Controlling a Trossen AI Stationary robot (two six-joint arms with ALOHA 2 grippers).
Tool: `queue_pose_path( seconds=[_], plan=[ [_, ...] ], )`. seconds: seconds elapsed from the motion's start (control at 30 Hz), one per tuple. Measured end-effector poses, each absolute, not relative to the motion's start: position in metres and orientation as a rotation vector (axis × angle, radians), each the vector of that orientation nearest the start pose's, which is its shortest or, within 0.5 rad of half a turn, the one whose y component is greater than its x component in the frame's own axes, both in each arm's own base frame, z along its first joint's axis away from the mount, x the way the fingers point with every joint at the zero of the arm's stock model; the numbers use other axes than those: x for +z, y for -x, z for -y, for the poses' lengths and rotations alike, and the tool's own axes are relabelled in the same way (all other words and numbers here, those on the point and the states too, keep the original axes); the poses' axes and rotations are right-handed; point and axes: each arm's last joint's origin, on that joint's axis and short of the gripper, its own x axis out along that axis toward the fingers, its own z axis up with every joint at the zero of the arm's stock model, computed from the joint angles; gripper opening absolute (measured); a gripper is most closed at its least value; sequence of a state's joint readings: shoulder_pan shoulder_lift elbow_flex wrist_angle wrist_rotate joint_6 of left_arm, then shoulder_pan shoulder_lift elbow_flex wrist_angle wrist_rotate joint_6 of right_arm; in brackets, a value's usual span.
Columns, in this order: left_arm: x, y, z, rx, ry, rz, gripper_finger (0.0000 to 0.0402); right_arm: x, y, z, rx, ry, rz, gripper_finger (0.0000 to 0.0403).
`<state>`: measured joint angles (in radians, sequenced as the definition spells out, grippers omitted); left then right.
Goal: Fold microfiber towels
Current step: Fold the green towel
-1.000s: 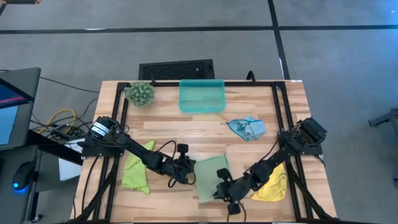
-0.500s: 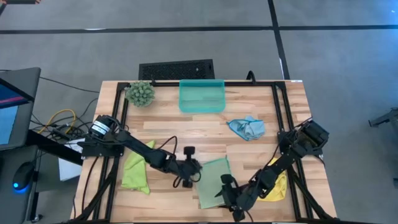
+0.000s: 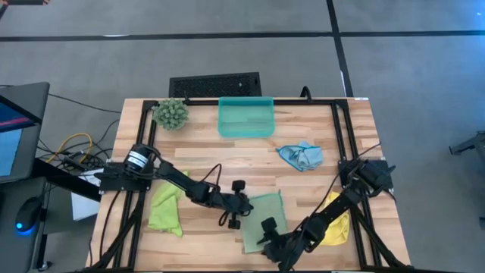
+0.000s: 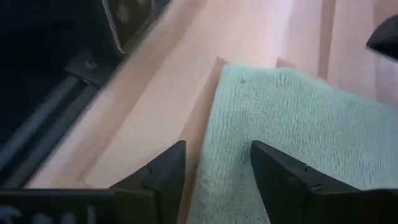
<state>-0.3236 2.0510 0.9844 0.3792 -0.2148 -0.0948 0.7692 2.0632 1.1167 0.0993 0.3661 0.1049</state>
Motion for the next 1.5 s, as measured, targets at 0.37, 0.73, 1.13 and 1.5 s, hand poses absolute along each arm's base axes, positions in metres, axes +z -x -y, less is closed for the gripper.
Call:
queue_pose_path(
  seconds=[0.37, 0.73, 1.13, 1.5],
  plan=[
    [0.1, -0.366, 0.115, -0.07, -0.125, -0.672, 0.0, 0.1, -0.295, -0.271, 0.269, 0.345, -0.805, 0.0097],
    [0.105, -0.358, 0.119, -0.084, -0.18, -0.73, 0.0, 0.127, -0.296, -0.265, 0.259, 0.28, -0.764, 0.0021],
    [0.106, -0.349, 0.139, 0.051, -0.454, -0.677, 0.0, 0.168, -0.317, -0.231, 0.295, 0.14, -0.737, 0.0012],
    [0.128, -0.331, 0.175, 0.002, -0.545, -0.6, 0.0, 0.164, -0.323, -0.215, 0.233, 0.128, -0.793, 0.0016]
  ],
)
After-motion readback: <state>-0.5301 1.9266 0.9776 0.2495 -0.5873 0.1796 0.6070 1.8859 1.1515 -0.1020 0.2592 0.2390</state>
